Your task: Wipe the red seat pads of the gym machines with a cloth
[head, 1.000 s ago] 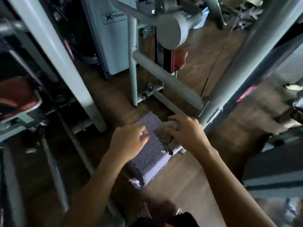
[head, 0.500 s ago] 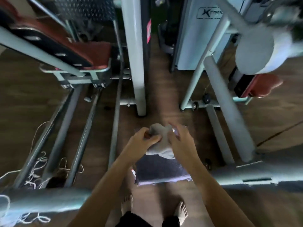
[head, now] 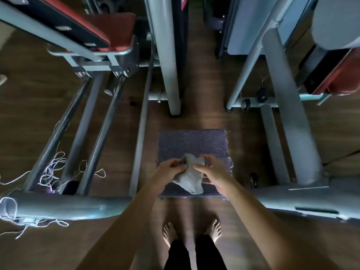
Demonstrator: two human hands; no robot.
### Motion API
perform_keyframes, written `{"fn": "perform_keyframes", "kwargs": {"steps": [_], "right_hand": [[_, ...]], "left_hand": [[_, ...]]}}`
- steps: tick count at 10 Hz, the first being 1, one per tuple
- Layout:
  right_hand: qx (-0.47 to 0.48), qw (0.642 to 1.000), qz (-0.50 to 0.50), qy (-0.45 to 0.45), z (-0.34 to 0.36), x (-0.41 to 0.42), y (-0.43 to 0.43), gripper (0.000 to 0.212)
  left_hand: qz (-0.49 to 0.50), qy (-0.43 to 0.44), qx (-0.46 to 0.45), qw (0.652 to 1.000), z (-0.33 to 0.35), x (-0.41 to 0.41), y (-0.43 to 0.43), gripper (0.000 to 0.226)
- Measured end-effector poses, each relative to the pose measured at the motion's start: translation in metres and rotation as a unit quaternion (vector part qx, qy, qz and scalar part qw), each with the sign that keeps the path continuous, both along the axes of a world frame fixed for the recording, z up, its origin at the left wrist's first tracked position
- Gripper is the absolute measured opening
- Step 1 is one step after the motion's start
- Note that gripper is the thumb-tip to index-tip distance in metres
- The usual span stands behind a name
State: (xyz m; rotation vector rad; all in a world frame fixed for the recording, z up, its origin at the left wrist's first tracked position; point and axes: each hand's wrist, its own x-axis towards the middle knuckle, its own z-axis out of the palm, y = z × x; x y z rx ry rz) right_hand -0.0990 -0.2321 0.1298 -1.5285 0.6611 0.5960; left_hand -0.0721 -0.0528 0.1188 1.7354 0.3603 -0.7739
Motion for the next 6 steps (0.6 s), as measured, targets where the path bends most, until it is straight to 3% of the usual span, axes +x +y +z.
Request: {"fn": "perform_keyframes", "kwargs": {"steps": [1, 2, 3, 5, 6], "right_hand": [[-0.115, 0.992, 0.043, -0.024, -0.04, 0.005, -0.004, 0.047], [-0.207, 0.968, 0.132, -0.048, -0.064, 0.0, -0.013, 0.055], [-0.241, 0.957, 0.148, -0.059, -0.079, -0.009, -0.029, 0.058], [-0.247, 0.941, 0.209, -0.099, -0.086, -0.025, -0.048, 0.065], [-0.23, 0.953, 0.154, -0.122, -0.089, -0.046, -0.051, 0.058]], "left_hand": [[-0.105, 0.002, 0.114, 0.988, -0.037, -0.003, -0.013, 0.02], [-0.111, 0.037, 0.117, 0.986, -0.067, -0.006, -0.017, 0.031], [-0.129, 0.011, 0.153, 0.98, -0.075, -0.01, -0.013, 0.017], [-0.115, 0.042, 0.127, 0.984, -0.08, -0.017, -0.002, 0.014], [-0.084, 0.047, 0.083, 0.992, -0.085, -0.041, 0.005, 0.004]]}}
